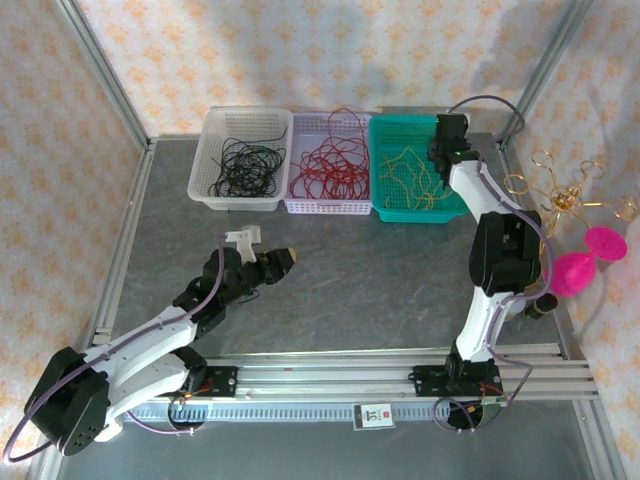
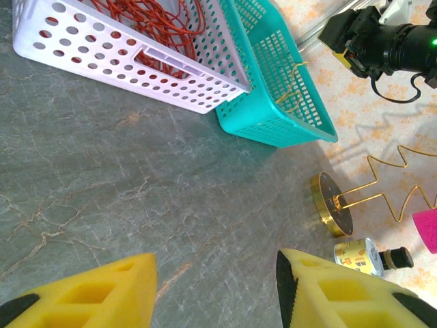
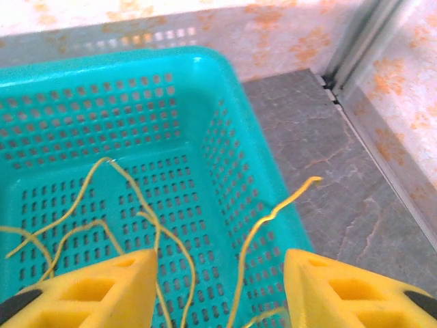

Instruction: Untangle the cables

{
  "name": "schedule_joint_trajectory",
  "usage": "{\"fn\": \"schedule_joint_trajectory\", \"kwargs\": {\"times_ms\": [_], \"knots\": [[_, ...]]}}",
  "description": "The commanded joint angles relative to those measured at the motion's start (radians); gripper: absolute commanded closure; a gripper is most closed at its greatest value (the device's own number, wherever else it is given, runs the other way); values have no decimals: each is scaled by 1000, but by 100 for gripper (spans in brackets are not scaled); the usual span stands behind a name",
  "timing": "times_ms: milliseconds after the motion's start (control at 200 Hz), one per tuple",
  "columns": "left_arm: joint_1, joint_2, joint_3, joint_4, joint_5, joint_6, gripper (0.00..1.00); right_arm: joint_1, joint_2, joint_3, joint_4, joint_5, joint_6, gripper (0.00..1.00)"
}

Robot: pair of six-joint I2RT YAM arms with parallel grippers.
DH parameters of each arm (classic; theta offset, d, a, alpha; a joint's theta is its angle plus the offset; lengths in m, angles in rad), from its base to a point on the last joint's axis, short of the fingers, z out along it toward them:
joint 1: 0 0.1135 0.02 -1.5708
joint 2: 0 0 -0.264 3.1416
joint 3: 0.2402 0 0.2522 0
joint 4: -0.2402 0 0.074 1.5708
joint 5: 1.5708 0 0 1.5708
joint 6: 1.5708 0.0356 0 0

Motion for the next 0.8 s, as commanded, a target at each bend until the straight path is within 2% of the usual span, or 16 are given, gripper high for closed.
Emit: {"fn": "schedule_joint_trajectory", "kwargs": {"times_ms": [0,185,375,516,731,796], "knots": [[10,-23,-10,15,-14,0,50,-9,45,48,-52,-29,61,49],[10,-13,-3,9,-9,13,49,-12,51,8,-39,-7,87,48],[10,-2,-5,22,-5,12,49,-29,95,24,-52,-96,200,49],[10,-9,-4,20,-5,7,48,-29,98,-21,-23,-56,256,50],[9,-24,-2,-3,-18,14,48,-29,122,-52,5,-35,255,50],[10,-18,1,1,-15,13,48,-29,141,-46,9,-41,255,53]]}}
